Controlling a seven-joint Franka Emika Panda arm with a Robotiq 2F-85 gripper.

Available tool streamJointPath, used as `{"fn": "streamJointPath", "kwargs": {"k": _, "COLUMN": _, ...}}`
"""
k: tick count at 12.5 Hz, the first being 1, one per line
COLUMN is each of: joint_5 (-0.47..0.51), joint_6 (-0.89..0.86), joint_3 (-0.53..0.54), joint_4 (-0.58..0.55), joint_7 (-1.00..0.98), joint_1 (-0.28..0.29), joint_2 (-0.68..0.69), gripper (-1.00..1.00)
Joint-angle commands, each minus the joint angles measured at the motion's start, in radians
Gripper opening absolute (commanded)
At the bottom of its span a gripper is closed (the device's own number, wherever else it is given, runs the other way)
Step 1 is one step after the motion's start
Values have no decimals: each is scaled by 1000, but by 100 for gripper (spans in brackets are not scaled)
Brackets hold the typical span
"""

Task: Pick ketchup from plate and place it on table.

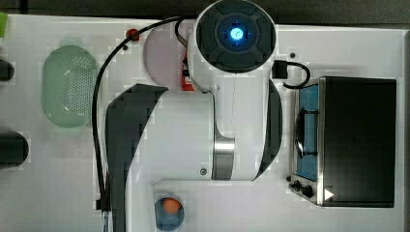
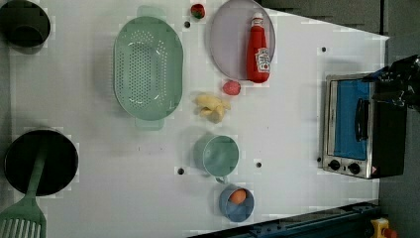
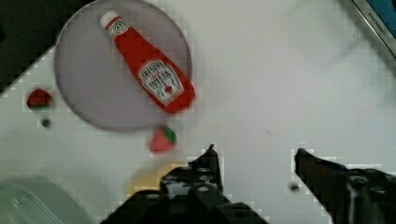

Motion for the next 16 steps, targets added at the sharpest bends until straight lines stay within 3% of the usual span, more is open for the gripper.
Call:
{"fn": "streamJointPath", "kwargs": {"k": 1, "joint_5": 10, "joint_6": -161, "joint_3": 68, "joint_4": -100, "joint_7": 46, "joint_1": -92, "joint_2": -240, "gripper": 59}}
{"fn": "streamJointPath", "kwargs": {"k": 3, "joint_5": 10, "joint_6": -155, "joint_3": 71, "joint_4": -101, "joint_7": -13, "joint_1": -91, "joint_2": -212, "gripper": 100}}
{"fn": "streamJointPath", "kwargs": {"k": 16, "joint_5": 10, "joint_6": 196, "joint_3": 128, "joint_4": -90, "joint_7": -515, "joint_1": -70, "joint_2": 216, "gripper": 100}}
